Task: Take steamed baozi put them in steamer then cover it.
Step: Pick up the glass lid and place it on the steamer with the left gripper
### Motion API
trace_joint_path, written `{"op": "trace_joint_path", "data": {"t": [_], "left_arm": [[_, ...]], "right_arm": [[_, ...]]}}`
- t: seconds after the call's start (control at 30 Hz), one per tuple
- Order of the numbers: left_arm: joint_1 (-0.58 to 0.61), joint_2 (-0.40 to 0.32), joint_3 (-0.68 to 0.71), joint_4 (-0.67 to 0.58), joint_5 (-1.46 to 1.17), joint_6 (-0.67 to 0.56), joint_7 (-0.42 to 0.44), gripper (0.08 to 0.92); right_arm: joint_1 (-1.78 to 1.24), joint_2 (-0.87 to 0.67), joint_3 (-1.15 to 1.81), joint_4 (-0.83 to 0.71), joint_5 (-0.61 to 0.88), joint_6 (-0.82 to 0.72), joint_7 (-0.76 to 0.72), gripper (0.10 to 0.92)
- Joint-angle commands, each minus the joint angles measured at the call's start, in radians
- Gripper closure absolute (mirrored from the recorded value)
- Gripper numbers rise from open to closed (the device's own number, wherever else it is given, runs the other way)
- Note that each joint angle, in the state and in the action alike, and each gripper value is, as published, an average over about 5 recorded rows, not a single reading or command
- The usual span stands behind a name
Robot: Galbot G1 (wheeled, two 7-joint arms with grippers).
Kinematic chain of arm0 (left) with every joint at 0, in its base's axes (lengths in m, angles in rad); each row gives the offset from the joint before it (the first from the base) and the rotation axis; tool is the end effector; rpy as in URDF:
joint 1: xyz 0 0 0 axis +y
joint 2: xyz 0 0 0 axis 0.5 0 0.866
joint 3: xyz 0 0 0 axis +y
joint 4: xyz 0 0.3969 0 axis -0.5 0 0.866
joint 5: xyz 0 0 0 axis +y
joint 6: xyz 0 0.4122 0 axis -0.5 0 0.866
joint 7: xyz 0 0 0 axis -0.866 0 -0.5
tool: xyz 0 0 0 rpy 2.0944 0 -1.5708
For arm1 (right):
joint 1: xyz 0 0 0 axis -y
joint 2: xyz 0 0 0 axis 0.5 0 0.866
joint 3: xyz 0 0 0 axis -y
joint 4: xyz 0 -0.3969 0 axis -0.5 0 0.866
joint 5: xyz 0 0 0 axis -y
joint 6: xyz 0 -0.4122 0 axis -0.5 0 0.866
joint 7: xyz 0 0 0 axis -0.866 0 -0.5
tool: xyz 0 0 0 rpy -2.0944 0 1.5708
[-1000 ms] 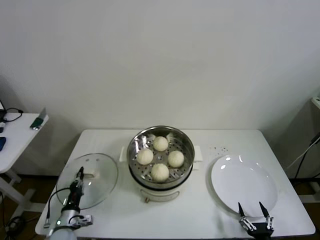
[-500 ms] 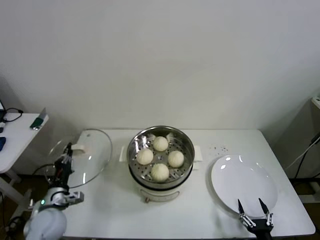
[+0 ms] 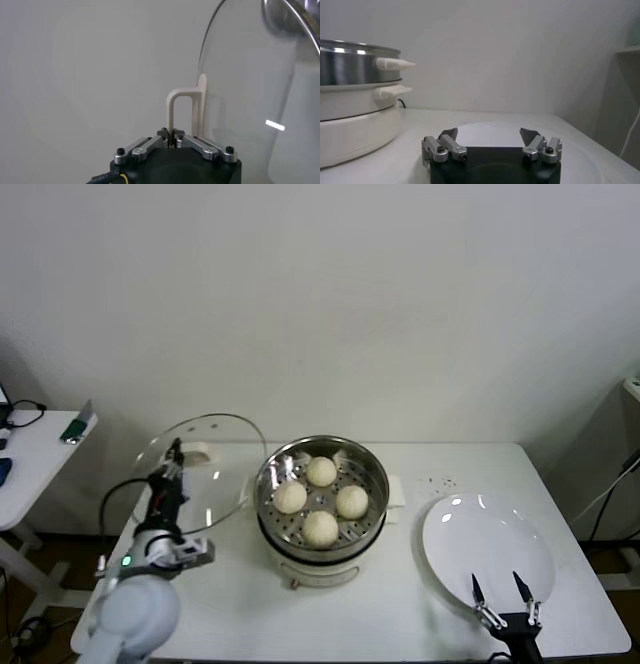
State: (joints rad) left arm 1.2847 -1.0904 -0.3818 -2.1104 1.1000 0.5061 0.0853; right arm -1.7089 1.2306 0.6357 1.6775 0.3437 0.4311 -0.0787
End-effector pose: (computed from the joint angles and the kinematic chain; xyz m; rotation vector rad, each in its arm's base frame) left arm 0.2962 0.0412 -0.2644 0.2285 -2.3097 -2.0466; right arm 0.1262 -0.1610 -0.5007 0.0310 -3.0470 0.0529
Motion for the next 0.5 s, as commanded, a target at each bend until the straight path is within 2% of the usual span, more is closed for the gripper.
{"op": "trace_joint_path", "data": {"t": [0.03,0.27,0.5], "left_arm": [[-0.19,-0.197,0.384,-0.011,0.287,0.166,0.183,0.863],[-0.218,-0.336,0.47,0.066,0.413,0.165,0.202,0.863],[-0.235,-0.415,0.498,0.154,0.452,0.165,0.191,0.863]], "right_arm": [[0.031,-0.001,-0.005,-0.024,0.006,0.01,-0.009,0.203],[0.055,0.007,-0.001,-0.04,-0.004,0.014,-0.017,0.203],[0.064,0.016,0.006,-0.05,-0.01,0.013,-0.018,0.203]]}}
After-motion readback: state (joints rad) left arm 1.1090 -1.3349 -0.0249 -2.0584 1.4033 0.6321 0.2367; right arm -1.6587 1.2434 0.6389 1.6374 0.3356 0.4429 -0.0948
